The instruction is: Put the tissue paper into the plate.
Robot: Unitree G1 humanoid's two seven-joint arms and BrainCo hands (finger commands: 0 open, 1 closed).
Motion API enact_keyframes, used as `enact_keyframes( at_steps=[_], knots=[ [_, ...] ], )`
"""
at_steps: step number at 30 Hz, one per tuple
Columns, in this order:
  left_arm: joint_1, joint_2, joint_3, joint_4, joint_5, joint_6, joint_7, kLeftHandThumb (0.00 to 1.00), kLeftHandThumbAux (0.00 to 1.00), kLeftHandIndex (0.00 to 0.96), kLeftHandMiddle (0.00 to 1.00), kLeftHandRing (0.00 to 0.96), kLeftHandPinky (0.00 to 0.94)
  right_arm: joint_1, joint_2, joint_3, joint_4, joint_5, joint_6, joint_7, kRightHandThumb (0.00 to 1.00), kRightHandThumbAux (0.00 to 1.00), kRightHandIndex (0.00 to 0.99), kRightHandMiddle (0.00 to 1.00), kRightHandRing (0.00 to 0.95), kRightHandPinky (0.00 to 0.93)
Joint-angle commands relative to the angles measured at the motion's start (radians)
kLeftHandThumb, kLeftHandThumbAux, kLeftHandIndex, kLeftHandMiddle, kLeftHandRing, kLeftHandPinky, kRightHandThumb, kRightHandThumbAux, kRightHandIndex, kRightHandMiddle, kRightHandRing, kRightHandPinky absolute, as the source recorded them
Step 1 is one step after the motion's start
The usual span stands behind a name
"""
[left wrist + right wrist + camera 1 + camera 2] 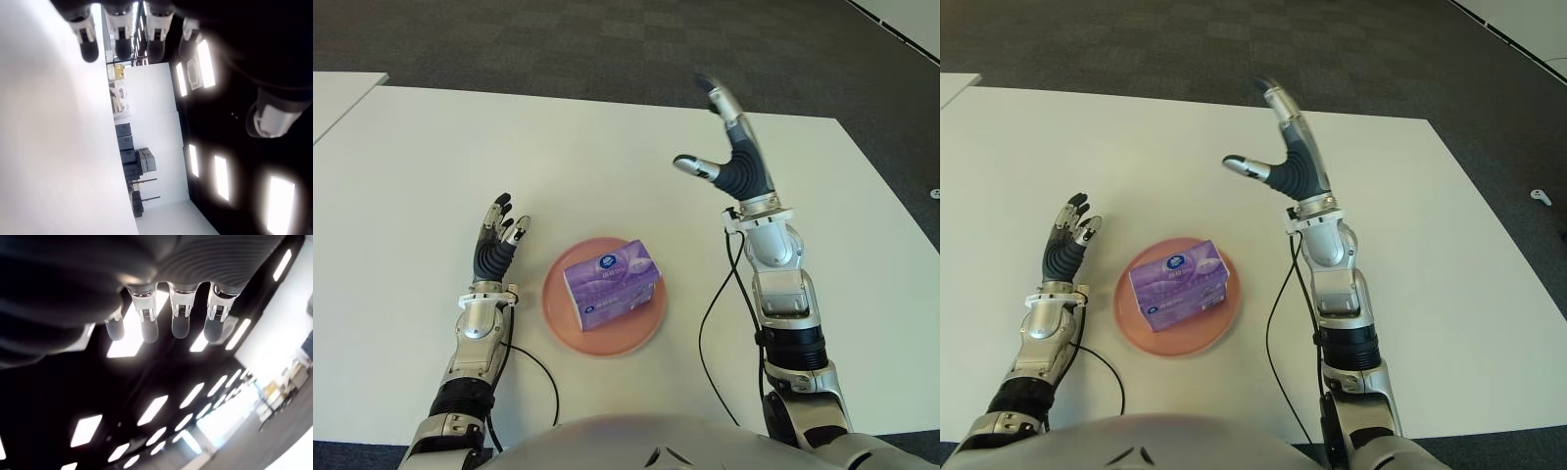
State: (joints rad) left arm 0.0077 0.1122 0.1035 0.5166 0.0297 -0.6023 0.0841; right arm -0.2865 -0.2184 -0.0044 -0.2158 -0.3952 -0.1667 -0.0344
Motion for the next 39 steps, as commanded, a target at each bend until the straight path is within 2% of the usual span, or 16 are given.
enact_keyframes(
  at_steps=[1,4,6,9,13,16,17,18,19,20,22,39],
  knots=[
    [0.079,-0.017,-0.006,0.031,0.017,0.028,0.009,0.0,0.462,0.0,0.0,0.0,0.0,0.003,0.037,-0.066,0.181,0.051,-0.108,-0.14,0.216,0.416,0.0,0.0,0.0,0.0],
    [0.085,-0.017,-0.008,0.017,0.017,0.034,0.007,0.0,0.46,0.0,0.0,0.0,0.0,-0.005,0.044,-0.088,0.265,0.077,-0.164,-0.186,0.181,0.462,0.0,0.0,0.0,0.0],
    [0.089,-0.017,-0.009,0.006,0.02,0.038,0.008,0.0,0.457,0.0,0.0,0.0,0.0,0.027,0.076,-0.093,0.244,0.108,-0.184,-0.205,0.157,0.486,0.0,0.0,0.0,0.0],
    [0.095,-0.018,-0.01,-0.011,0.02,0.045,0.005,0.0,0.453,0.0,0.0,0.0,0.0,0.077,0.127,-0.088,0.31,0.158,-0.272,-0.237,0.123,0.516,0.0,0.0,0.0,0.0],
    [0.101,-0.018,-0.012,-0.028,0.017,0.054,-0.001,0.0,0.446,0.0,0.0,0.0,0.0,0.164,0.163,-0.076,0.386,0.225,-0.346,-0.214,0.09,0.532,0.0,0.0,0.0,0.0],
    [0.103,-0.018,-0.011,-0.034,0.016,0.058,-0.003,0.0,0.443,0.0,0.0,0.0,0.0,0.173,0.166,-0.077,0.414,0.238,-0.369,-0.204,0.082,0.535,0.0,0.0,0.0,0.0],
    [0.103,-0.018,-0.011,-0.035,0.015,0.06,-0.005,0.0,0.442,0.0,0.0,0.0,0.0,-0.045,-0.022,-0.613,0.888,0.177,-0.128,-0.103,0.078,0.535,0.0,0.0,0.0,0.0],
    [0.103,-0.018,-0.011,-0.037,0.014,0.062,-0.006,0.0,0.442,0.0,0.0,0.0,0.0,-0.209,-0.162,-1.016,1.242,0.132,0.054,-0.028,0.076,0.534,0.0,0.0,0.0,0.0],
    [0.102,-0.017,-0.011,-0.037,0.012,0.064,-0.009,0.0,0.441,0.0,0.0,0.0,0.0,-0.32,-0.256,-1.311,1.478,0.164,0.176,0.019,0.074,0.533,0.0,0.0,0.0,0.0],
    [0.102,-0.017,-0.01,-0.037,0.01,0.066,-0.011,0.0,0.44,0.0,0.0,0.0,0.0,-0.377,-0.302,-1.465,1.596,0.196,0.238,0.041,0.064,0.518,0.0,0.0,0.0,0.0],
    [0.1,-0.017,-0.01,-0.036,0.009,0.068,-0.012,0.0,0.44,0.0,0.0,0.0,0.0,-0.378,-0.302,-1.485,1.595,0.243,0.239,0.038,0.056,0.504,0.0,0.0,0.0,0.0],
    [0.091,-0.019,-0.007,-0.024,0.011,0.062,-0.009,0.0,0.441,0.0,0.0,0.0,0.0,-0.378,-0.302,-1.487,1.595,0.243,0.239,0.038,0.046,0.49,0.0,0.0,0.0,0.0]
  ],
)
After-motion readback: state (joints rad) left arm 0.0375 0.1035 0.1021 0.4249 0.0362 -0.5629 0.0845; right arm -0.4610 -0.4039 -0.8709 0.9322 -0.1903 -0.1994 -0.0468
